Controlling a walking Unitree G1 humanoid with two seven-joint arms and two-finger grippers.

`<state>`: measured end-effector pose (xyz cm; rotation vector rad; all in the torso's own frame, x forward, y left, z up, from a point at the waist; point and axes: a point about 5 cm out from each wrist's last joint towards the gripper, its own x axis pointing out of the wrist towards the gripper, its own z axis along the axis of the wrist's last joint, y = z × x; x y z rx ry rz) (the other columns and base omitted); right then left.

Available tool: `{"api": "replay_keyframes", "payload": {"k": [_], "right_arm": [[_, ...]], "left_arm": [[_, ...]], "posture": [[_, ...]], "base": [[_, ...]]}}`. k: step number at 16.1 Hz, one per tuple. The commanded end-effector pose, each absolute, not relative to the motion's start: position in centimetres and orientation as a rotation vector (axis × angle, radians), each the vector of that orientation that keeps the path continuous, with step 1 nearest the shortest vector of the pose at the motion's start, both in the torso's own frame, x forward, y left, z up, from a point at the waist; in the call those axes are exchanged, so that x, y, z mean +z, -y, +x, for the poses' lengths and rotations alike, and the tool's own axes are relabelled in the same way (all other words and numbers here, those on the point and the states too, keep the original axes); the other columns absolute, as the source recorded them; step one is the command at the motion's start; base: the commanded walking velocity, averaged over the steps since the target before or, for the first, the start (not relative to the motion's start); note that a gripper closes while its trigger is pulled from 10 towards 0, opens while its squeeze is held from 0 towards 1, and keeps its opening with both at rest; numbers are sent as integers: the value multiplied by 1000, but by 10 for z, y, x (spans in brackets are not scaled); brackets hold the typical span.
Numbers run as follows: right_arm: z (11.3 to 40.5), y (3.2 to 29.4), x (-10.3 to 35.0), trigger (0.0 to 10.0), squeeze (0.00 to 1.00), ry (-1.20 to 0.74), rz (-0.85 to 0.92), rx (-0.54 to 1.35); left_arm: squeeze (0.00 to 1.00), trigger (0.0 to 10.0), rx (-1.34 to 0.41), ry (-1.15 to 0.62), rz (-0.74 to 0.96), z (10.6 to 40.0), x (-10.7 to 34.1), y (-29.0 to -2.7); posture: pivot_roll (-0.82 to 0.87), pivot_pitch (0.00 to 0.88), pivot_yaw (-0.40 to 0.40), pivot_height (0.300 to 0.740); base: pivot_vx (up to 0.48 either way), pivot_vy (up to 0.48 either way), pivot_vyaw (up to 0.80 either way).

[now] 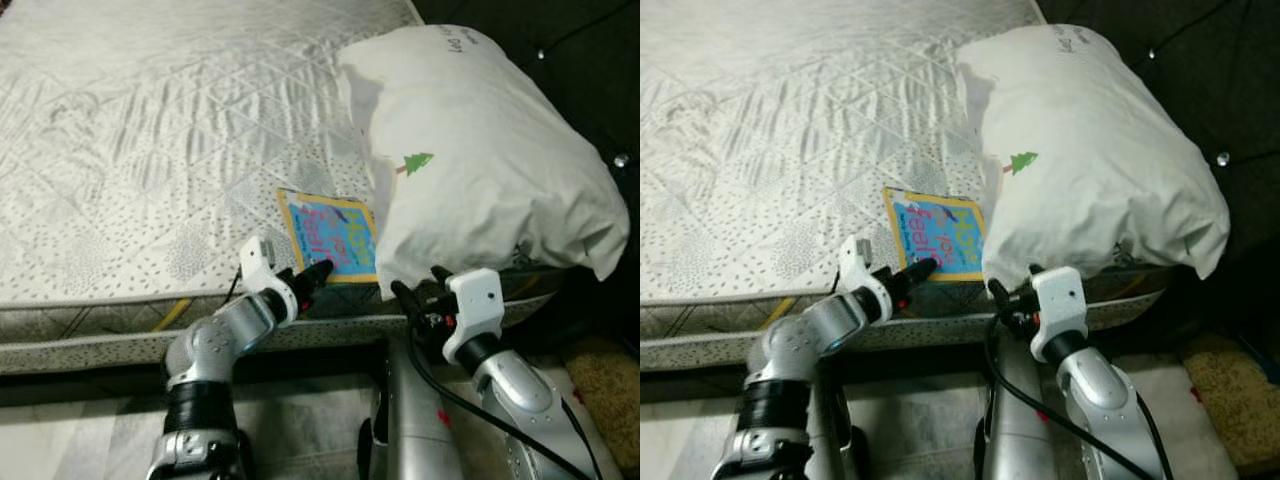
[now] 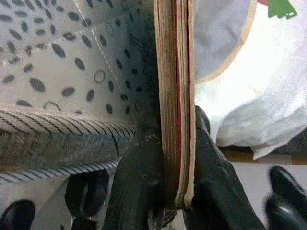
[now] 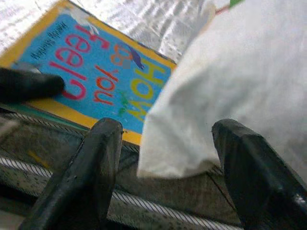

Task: Clean up the room

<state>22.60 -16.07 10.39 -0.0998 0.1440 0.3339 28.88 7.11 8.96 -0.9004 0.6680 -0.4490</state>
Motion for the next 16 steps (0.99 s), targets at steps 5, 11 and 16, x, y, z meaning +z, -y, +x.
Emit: {"api": "replay_keyframes", "payload": {"k": [5,11,16], "right_arm": [[227,160,100,10000,0,-141,-132,344],[232,160,99,10000,0,-127,-152,350],[233,160,99,10000,0,-116,-166,348]], "left_arm": [[0,10000,-353,-788,-800,275,63,-96],[0,10000,-274,-711,-722,316,68,-132],[0,10000,-249,-708,-609,337,65,-150]], "posture": [[-107,117,-36,496],[-106,106,-40,496],[-122,89,-33,496]], "base": [[0,0,0],[0,0,0],[0,0,0]]}}
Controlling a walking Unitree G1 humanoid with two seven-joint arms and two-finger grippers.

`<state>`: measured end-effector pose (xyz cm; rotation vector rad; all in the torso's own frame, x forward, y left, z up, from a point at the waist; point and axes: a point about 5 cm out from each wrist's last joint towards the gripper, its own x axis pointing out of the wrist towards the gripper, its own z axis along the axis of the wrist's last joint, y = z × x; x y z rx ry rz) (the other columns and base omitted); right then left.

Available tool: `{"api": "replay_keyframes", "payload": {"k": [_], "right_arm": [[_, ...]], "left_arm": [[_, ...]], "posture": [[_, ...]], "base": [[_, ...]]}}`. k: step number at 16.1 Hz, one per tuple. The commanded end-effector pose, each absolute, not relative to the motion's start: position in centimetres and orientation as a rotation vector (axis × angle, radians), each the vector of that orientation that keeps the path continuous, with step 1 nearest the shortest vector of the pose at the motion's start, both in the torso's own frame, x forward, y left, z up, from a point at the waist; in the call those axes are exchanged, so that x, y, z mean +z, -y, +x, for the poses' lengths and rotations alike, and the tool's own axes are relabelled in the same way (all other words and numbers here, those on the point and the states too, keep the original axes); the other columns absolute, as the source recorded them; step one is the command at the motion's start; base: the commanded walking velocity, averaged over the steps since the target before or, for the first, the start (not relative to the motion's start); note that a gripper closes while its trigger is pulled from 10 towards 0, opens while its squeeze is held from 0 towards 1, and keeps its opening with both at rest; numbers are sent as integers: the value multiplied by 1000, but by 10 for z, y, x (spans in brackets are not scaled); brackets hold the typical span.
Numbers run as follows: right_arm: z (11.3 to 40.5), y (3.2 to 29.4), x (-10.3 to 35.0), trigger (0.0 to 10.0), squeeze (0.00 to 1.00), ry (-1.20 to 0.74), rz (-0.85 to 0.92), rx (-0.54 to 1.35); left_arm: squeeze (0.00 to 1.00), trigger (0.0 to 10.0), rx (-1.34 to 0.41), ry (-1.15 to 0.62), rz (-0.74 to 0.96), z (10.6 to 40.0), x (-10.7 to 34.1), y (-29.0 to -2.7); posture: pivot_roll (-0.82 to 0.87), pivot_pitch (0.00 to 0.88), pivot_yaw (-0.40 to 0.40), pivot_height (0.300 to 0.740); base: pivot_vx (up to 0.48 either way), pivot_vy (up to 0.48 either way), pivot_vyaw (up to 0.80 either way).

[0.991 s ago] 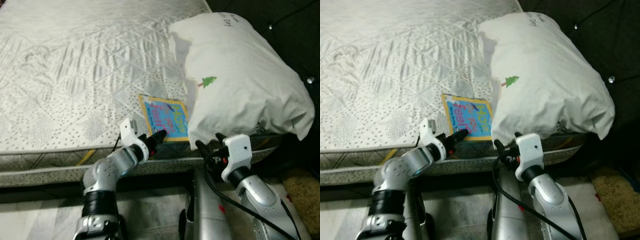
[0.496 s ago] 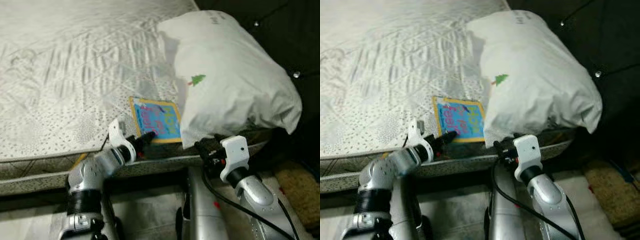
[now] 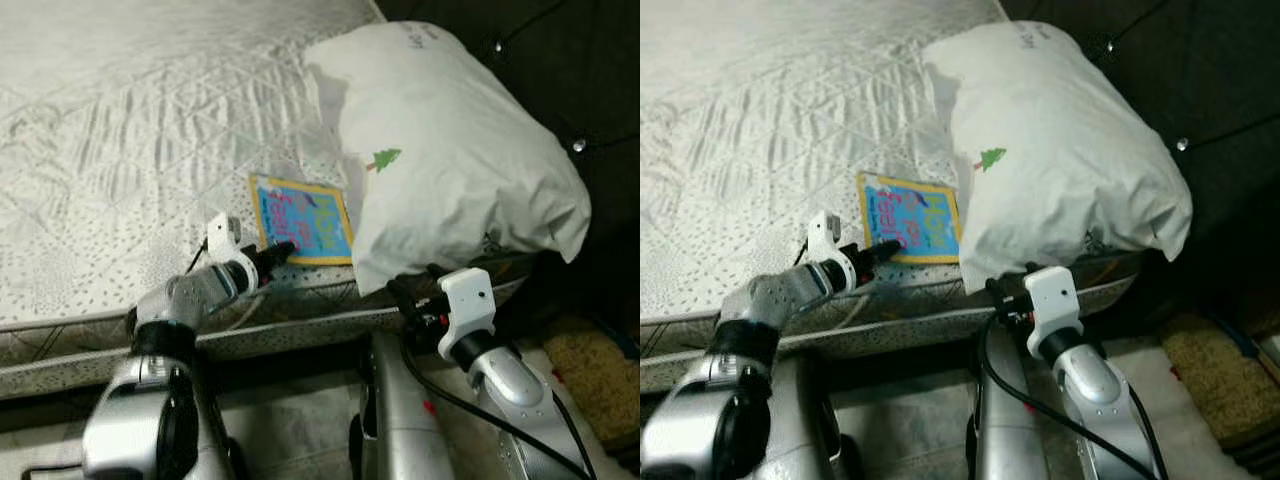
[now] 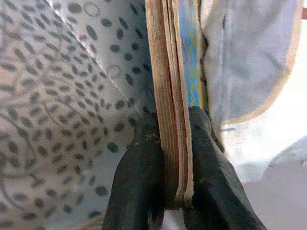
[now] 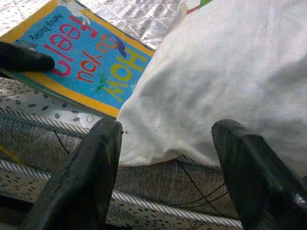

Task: Clean up the room

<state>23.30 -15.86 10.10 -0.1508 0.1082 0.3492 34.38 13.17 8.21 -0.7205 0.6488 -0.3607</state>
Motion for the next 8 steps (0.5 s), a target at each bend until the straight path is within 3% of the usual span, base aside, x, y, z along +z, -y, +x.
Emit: {"api": "replay_keyframes", "payload": {"k": [1,2,3,5,8], "right_arm": [[233,160,99,10000,0,-115,-169,350],[233,161,99,10000,0,-114,-171,351],[234,161,100,10000,0,-110,-174,353],[235,160,100,10000,0,-108,-177,355],[234,159,99,10000,0,-108,-182,359]], "left_arm": [[0,10000,-239,-712,-596,339,64,-154],[0,10000,-241,-712,-589,339,64,-155],[682,10000,-258,-715,-588,340,64,-154],[1000,10000,-305,-731,-581,338,60,-149],[1000,10000,-299,-741,-502,338,56,-153]], "posture": [[-122,88,-34,496],[-122,88,-35,496],[-121,88,-36,496],[-120,89,-37,496],[-122,91,-38,496]], "base": [[0,0,0],[0,0,0],[0,0,0],[0,0,0],[0,0,0]]}}
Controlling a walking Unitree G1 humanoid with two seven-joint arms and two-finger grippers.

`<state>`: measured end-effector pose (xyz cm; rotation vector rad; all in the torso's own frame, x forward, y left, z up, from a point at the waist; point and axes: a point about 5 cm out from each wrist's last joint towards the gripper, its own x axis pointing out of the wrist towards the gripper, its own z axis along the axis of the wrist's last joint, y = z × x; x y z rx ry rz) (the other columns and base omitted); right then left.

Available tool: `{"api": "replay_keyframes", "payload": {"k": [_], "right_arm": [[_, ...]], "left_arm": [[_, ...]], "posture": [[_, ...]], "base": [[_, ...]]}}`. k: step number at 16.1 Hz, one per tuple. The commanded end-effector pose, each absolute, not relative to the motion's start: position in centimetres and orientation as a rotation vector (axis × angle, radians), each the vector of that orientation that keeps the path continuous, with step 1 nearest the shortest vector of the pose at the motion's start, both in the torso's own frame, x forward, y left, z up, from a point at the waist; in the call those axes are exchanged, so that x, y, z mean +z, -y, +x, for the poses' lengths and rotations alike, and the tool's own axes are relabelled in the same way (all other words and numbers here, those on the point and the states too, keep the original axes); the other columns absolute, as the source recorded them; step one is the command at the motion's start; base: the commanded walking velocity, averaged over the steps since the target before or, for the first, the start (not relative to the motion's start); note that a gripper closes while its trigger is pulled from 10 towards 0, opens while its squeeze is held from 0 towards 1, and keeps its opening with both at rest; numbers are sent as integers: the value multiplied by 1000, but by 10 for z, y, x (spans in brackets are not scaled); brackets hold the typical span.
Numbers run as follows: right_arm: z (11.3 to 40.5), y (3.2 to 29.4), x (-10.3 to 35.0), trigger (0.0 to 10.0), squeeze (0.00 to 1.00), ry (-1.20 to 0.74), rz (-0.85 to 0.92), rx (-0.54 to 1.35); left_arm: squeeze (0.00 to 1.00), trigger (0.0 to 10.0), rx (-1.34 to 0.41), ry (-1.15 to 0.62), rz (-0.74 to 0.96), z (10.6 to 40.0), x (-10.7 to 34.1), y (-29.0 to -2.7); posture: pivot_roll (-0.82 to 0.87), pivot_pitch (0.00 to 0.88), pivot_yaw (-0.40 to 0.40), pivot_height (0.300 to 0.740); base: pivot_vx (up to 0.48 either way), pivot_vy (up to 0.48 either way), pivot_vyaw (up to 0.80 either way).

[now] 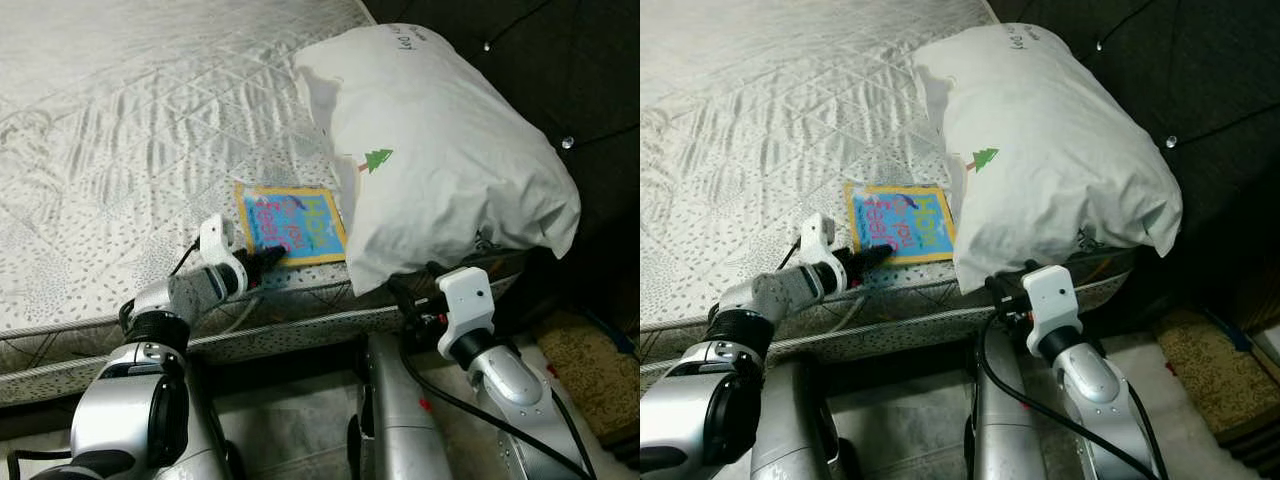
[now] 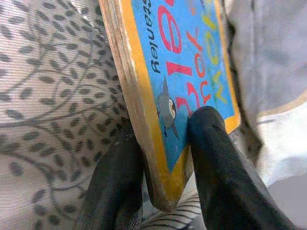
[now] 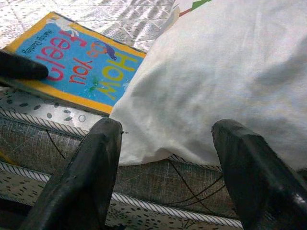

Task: Clean up the room

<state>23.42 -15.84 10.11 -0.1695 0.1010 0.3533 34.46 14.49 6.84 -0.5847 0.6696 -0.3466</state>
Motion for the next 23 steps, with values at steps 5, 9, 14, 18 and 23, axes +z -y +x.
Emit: {"api": "replay_keyframes", "payload": {"k": [5,9,14,18,23], "right_arm": [[235,159,99,10000,0,-107,-186,362],[236,159,98,10000,0,-105,-188,368],[238,156,98,10000,0,-103,-188,378],[238,158,97,10000,0,-102,-187,371],[229,160,99,10000,0,-98,-178,355]], "left_arm": [[1000,10000,-259,-706,-450,343,62,-175],[1000,10000,-217,-689,-400,343,64,-193],[1000,10000,-190,-701,-276,340,62,-215],[1000,10000,-18,-619,-172,344,68,-232],[0,10000,245,-499,-164,344,78,-263]], "posture": [[-113,93,-42,496],[-113,91,-45,496],[-110,89,-49,496],[-106,85,-41,496],[-129,117,-45,496]], "base": [[0,0,0],[0,0,0],[0,0,0],[0,0,0],[0,0,0]]}}
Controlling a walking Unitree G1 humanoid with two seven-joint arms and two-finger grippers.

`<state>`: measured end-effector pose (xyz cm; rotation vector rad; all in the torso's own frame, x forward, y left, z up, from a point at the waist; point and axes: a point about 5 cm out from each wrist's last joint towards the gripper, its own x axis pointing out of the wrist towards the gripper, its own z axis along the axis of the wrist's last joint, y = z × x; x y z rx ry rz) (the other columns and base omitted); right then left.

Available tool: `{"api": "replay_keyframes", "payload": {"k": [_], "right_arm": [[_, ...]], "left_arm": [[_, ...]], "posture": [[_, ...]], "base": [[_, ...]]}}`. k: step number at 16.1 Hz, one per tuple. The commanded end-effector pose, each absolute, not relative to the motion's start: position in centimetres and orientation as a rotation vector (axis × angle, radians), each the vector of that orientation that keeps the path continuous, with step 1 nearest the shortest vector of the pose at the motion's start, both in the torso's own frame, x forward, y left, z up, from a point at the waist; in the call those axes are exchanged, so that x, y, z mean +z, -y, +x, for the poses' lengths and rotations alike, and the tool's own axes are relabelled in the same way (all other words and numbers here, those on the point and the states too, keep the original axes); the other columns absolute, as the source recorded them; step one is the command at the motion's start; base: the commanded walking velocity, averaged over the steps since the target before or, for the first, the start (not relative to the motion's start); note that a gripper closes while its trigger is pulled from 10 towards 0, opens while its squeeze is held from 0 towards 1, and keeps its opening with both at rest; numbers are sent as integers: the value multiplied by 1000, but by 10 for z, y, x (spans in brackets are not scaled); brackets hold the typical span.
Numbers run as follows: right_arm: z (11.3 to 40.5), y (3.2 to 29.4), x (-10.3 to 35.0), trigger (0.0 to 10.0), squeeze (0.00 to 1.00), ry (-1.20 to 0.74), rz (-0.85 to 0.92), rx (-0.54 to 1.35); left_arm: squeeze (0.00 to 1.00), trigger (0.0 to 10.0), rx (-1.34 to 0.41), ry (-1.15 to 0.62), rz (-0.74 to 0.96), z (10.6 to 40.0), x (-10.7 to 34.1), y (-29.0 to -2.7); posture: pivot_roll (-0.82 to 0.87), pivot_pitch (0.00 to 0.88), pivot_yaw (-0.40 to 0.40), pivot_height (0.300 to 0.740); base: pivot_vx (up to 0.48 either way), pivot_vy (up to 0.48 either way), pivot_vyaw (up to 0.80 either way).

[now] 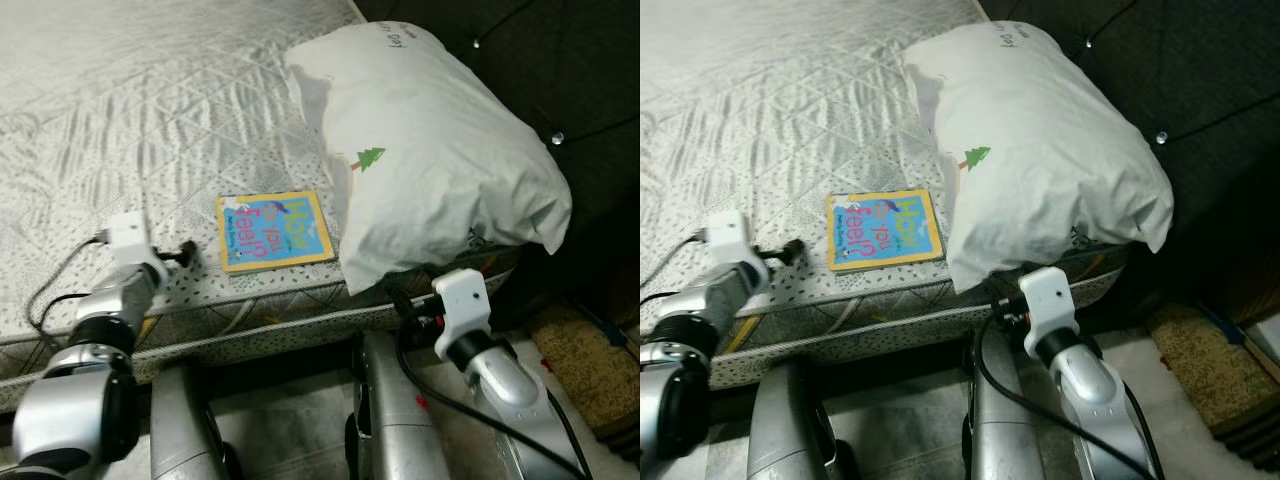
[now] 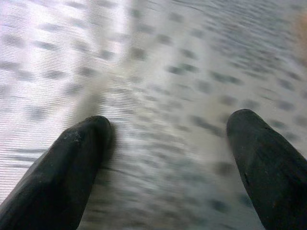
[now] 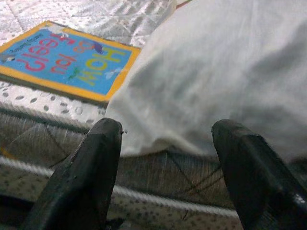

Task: Clean up the room

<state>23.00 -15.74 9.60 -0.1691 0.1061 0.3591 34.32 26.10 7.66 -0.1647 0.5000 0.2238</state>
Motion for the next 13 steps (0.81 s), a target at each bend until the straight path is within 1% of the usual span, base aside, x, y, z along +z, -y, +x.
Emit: {"api": "replay_keyframes", "payload": {"k": [1,3,4,6,8,9,10,11,12,13], "right_arm": [[226,164,100,10000,0,-102,-181,347],[221,169,98,10000,0,-121,-187,334],[217,170,97,10000,0,-133,-191,335],[215,168,98,10000,0,-132,-188,341],[218,169,101,10000,0,-117,-169,327],[223,167,101,10000,0,-102,-165,319],[227,162,101,10000,0,-94,-157,324],[229,159,101,10000,0,-89,-151,330],[230,157,101,10000,0,-86,-146,334],[233,154,100,10000,0,-82,-141,332]], "left_arm": [[0,10000,278,-474,-154,346,83,-268],[0,10000,290,-444,-175,350,91,-270],[0,10000,287,-444,-211,355,97,-270],[0,10000,268,-414,-195,364,111,-265],[0,10000,309,-321,-203,370,124,-266],[0,10000,370,-203,-222,372,137,-269],[0,10000,407,-135,-180,370,143,-273],[0,10000,428,-91,-180,368,146,-274],[0,10000,448,-62,-149,365,147,-276],[0,10000,453,17,-48,357,148,-273]], "posture": [[-137,125,-46,496],[-149,135,-47,496],[-161,143,-51,496],[-170,143,-46,496],[-160,133,-39,496],[-142,123,-36,496],[-128,116,-35,496],[-125,115,-35,496],[-115,109,-33,496],[-88,98,-32,496]], "base": [[0,0,0],[0,0,0],[0,0,0],[0,0,0],[0,0,0],[0,0,0],[0,0,0],[0,0,0],[0,0,0],[0,0,0]]}}
